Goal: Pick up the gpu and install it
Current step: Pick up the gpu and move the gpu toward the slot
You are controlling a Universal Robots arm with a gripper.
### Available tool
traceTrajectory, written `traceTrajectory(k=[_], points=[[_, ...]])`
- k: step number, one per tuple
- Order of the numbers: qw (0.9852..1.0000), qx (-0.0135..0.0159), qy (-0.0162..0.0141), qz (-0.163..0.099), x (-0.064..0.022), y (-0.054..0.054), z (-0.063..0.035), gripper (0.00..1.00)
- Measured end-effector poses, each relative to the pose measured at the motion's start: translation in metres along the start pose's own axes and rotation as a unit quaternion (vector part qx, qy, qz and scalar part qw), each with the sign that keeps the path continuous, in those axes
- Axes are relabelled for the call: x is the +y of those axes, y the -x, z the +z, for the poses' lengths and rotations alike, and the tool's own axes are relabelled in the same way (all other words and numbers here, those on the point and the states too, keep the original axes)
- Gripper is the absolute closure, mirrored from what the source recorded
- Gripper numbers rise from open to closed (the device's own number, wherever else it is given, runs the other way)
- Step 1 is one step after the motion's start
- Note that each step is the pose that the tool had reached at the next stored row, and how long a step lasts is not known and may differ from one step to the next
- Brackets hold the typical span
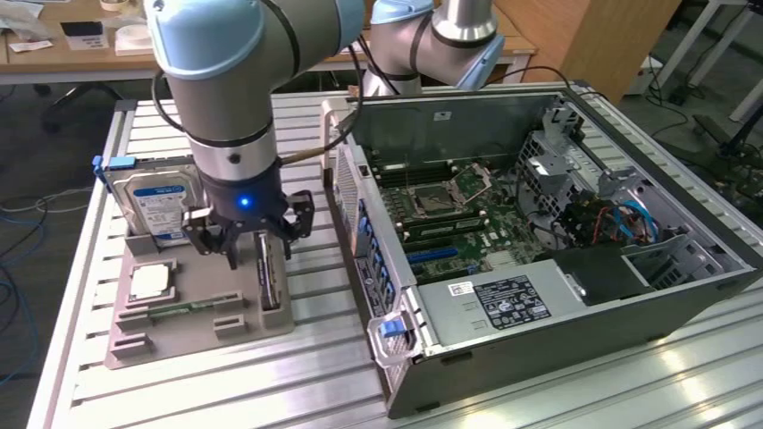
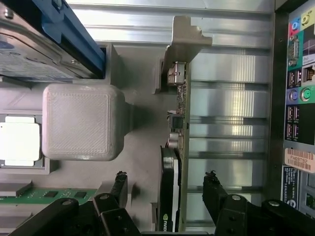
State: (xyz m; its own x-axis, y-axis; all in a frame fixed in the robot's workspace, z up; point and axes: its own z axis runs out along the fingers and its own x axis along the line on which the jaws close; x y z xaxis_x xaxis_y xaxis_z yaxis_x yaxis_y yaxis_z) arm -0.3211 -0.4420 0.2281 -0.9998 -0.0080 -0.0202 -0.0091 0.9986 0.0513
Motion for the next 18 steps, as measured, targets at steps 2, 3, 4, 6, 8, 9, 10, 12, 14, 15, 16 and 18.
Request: traceTrajectory(k=[2, 3, 4, 6, 8, 9, 10, 12, 14, 15, 16, 18], points=[[1.0, -0.0001, 0.0, 0.0, -0.0002, 0.0, 0.0038, 0.28], [1.0, -0.0001, 0.0, 0.0, -0.0003, 0.0, 0.0056, 0.28], [1.0, 0.0, 0.0, 0.0, -0.0004, 0.0, 0.0073, 0.28], [1.0, 0.0, 0.0, 0.0, -0.0006, 0.0, 0.0109, 0.28], [1.0, -0.0001, 0.0001, 0.0, -0.0007, 0.0, 0.0139, 0.28], [1.0, 0.0, 0.0, 0.0, -0.0007, 0.0, 0.0138, 0.28], [1.0, 0.0, 0.0, 0.0, -0.0007, 0.0, 0.0138, 0.28], [1.0, 0.0, 0.0, 0.0, -0.0007, 0.0, 0.0138, 0.28], [1.0, 0.0, 0.0, 0.0, -0.0007, 0.0, 0.0139, 0.28], [1.0, 0.0, 0.0, 0.0, -0.0007, 0.0, 0.0138, 0.28], [1.0, 0.0, 0.0, 0.0, -0.0007, 0.0, 0.0139, 0.28], [1.0, -0.0001, 0.0001, 0.0, -0.0007, 0.0, 0.0144, 0.28]])
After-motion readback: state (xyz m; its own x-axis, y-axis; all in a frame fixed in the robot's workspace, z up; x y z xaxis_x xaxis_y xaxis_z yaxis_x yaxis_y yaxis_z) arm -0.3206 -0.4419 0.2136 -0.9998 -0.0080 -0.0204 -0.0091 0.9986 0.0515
